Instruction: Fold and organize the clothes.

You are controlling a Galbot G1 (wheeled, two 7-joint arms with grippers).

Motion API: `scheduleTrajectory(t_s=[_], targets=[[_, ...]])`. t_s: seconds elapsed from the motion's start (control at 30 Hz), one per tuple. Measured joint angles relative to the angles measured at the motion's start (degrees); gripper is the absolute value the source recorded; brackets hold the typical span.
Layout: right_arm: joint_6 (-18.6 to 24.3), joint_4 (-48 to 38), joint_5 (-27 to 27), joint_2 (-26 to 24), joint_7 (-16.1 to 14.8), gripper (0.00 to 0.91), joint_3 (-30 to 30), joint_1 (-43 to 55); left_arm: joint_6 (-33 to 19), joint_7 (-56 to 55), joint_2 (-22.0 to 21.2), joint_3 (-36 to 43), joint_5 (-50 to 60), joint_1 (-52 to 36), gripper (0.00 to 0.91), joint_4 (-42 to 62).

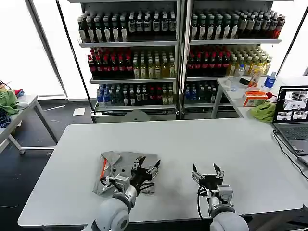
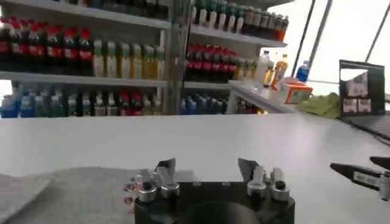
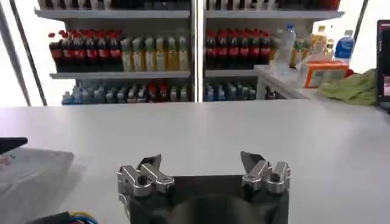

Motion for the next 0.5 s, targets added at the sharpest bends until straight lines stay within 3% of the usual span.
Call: scheduleTrajectory(t_s=[0.17, 0.5], targets=[[-0.73, -0.98, 5.30, 0.26, 0.93, 0.907, -1.85, 2.11, 0.30, -0.77, 1.09, -2.65, 0.47, 0.66, 0.907, -0.96], [-3.69, -3.33, 21.13, -0.87, 4.40, 0.907, -7.91, 8.02, 1.84, -2.86, 6.08, -11.23, 0.57, 4.30, 0.907, -4.31]])
